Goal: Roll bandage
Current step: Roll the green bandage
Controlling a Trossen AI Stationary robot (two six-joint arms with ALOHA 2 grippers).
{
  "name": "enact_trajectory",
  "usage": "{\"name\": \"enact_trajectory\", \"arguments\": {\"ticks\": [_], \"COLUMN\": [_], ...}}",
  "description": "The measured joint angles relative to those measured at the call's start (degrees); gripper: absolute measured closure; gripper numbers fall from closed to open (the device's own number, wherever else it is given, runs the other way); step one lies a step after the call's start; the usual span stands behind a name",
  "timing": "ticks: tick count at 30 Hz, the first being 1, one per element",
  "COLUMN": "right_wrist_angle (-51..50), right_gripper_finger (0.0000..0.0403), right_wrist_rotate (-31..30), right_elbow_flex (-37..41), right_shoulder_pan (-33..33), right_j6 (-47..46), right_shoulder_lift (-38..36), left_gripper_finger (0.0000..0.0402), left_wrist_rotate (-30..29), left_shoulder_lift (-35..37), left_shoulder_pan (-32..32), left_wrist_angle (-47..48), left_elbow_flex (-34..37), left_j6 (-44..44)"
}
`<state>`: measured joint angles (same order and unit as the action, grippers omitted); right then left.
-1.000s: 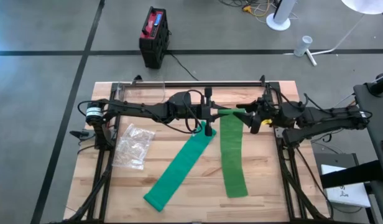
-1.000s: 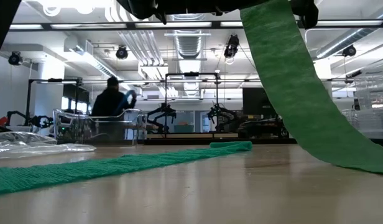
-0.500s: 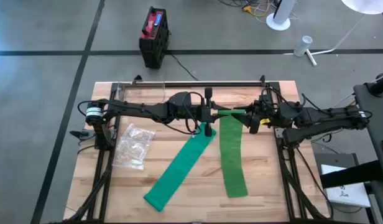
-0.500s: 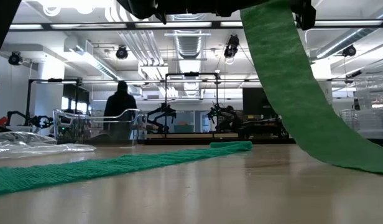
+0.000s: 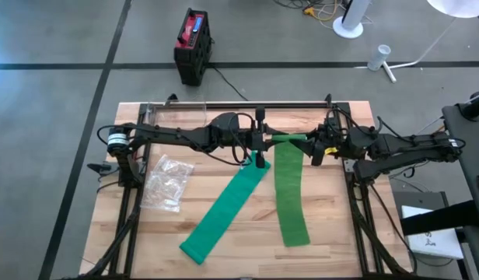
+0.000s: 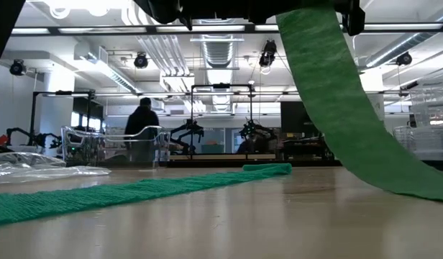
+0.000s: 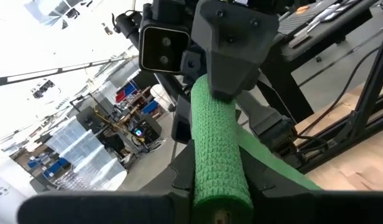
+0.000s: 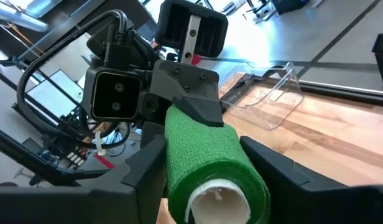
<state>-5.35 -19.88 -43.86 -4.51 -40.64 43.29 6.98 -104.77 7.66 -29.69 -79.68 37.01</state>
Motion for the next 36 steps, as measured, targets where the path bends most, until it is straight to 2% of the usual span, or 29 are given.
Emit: {"name": "enact_trajectory", "arguments": {"ticks": [6,13,19,24,28,32,36], "right_wrist_angle": [0.0,-0.1,0.5,0.7,4.2,8.5,12.8], "right_gripper_finger": [0.0243,0.0280,0.0306,0.0313,0.0311,0.0314,0.0322], "right_wrist_rotate": [0.0,-0.3,-0.8,-0.5,-0.5,-0.7,-0.7], "right_elbow_flex": [0.0,0.0,0.1,0.0,0.5,1.7,3.1], "right_shoulder_pan": [0.0,0.0,-0.1,-0.2,-0.2,-0.2,-0.2], "right_j6": [0.7,4.7,12.3,20.3,28.3,36.7,43.8], "right_shoulder_lift": [0.0,0.0,0.0,0.0,0.1,0.5,1.4], "left_gripper_finger": [0.0342,0.0306,0.0235,0.0162,0.0114,0.0084,0.0077], "left_wrist_rotate": [0.1,0.0,-0.1,8.1,9.6,10.1,10.3], "left_shoulder_lift": [0.0,0.2,1.5,3.5,5.1,5.4,4.9], "left_shoulder_pan": [0.0,0.0,0.2,0.4,0.4,0.4,0.4], "left_wrist_angle": [0.1,1.7,6.3,9.5,10.0,14.2,21.5], "left_elbow_flex": [0.0,0.0,0.0,0.0,-0.2,-3.8,-8.8], "left_j6": [0.0,-3.8,-13.1,-19.4,-24.1,-27.8,-29.8]}}
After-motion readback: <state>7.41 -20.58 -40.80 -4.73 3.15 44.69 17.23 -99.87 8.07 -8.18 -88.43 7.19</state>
